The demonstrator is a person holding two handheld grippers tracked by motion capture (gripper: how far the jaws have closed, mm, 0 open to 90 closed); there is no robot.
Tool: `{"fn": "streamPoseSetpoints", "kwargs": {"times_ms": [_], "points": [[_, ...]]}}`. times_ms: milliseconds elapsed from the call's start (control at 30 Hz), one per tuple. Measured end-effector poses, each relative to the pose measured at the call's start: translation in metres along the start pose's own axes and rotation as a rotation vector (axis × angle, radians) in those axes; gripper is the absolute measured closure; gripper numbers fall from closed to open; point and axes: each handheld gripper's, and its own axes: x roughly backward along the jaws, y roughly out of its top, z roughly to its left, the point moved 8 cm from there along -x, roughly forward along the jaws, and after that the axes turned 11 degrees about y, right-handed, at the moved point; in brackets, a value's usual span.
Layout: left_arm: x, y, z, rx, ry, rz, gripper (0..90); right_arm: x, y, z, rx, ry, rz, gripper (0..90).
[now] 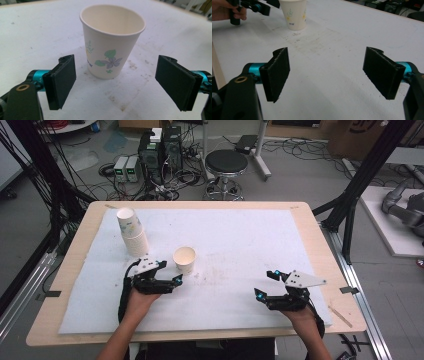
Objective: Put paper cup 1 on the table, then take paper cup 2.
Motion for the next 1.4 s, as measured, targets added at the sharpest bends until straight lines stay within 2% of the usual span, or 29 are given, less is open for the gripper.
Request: {"fn": "streamPoseSetpoints", "kwargs": {"times_ms": [167,267,333,467,567,900,1100,1233,1400], "points": [[0.022,0.014,0.007,0.013,-0.043,-0.128,17.1,0.002,-0.001,-0.003,-0.001,-0.021,0.0,22.2],[0.034,0.02,0.012,0.017,-0.047,-0.18,17.2,0.003,-0.002,-0.006,-0.005,-0.046,0.013,22.2],[0.04,0.02,0.015,0.005,-0.043,-0.208,17.3,0.005,-0.002,-0.007,-0.007,-0.06,0.013,22.2],[0.047,0.015,0.021,0.035,-0.047,-0.218,17.5,0.008,-0.003,-0.01,-0.01,-0.079,0.01,22.2],[0.05,0.014,0.024,0.019,-0.049,-0.234,17.2,0.009,-0.002,-0.012,-0.018,-0.087,0.006,22.2],[0.058,0.013,0.033,0.036,-0.03,-0.246,17.7,0.004,0.0,-0.016,-0.024,-0.103,-0.001,22.2],[0.057,0.015,0.031,0.033,-0.029,-0.25,17.7,0.004,0.001,-0.015,-0.021,-0.101,-0.004,22.2],[0.054,0.012,0.032,0.024,-0.034,-0.236,17.7,0.005,-0.001,-0.017,-0.029,-0.1,0.0,22.2],[0.054,0.012,0.032,0.033,-0.035,-0.239,17.9,0.006,-0.001,-0.018,-0.034,-0.103,-0.009,22.2]]}}
